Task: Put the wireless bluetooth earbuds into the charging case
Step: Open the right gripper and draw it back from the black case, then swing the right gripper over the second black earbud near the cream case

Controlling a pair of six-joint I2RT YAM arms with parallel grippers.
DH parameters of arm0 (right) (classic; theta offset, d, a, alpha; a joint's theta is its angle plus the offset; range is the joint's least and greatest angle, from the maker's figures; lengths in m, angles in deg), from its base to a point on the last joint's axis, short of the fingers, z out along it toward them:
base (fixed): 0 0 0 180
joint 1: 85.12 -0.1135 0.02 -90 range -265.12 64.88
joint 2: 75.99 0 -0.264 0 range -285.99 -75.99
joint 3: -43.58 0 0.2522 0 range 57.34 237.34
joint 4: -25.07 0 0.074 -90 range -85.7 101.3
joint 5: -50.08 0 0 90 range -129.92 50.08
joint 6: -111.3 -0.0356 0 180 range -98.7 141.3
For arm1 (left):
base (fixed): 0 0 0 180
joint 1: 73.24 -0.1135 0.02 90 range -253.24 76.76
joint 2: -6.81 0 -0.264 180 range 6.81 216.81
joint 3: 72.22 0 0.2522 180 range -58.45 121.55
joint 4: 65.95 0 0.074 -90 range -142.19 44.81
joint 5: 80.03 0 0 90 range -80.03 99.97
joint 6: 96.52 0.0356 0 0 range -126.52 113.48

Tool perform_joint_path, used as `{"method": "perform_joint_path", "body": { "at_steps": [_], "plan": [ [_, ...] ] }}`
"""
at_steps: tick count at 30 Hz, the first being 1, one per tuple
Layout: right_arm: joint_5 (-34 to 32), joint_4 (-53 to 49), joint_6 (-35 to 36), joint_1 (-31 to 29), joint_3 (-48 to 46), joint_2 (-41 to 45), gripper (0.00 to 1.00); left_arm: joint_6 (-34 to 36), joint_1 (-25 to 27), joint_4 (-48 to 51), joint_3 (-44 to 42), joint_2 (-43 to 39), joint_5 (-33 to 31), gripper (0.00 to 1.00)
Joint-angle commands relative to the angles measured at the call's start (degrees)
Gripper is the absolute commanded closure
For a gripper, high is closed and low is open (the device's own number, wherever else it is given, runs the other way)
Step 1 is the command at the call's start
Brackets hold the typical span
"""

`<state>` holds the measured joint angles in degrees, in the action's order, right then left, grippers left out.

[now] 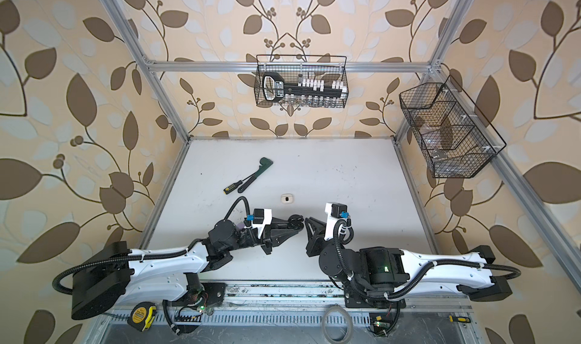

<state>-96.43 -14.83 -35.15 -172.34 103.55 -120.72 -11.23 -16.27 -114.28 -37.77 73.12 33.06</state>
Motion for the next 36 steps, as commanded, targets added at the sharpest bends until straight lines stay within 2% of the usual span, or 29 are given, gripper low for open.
{"method": "perform_joint_path", "body": {
  "at_steps": [1, 16, 27, 36],
  "plan": [
    [0.13, 0.63, 0.42, -0.83, 1.18, -0.85, 0.84, 2.05, 0.06, -0.21, -0.83, -2.26, -0.62, 1.00],
    [0.90, 1.90, -2.33, -1.75, -0.26, -3.70, 0.84, 2.95, 0.03, 1.59, -1.70, -5.02, -3.31, 1.00],
    [3.79, 6.31, -1.06, -2.32, 1.07, -6.68, 0.86, 3.48, 0.07, 1.15, -1.82, -4.28, -5.20, 1.00],
    [2.67, 7.41, 0.01, -2.69, 2.74, -8.81, 0.84, 4.29, 0.07, 1.62, -2.12, -4.25, -5.54, 1.00]
  ]
}}
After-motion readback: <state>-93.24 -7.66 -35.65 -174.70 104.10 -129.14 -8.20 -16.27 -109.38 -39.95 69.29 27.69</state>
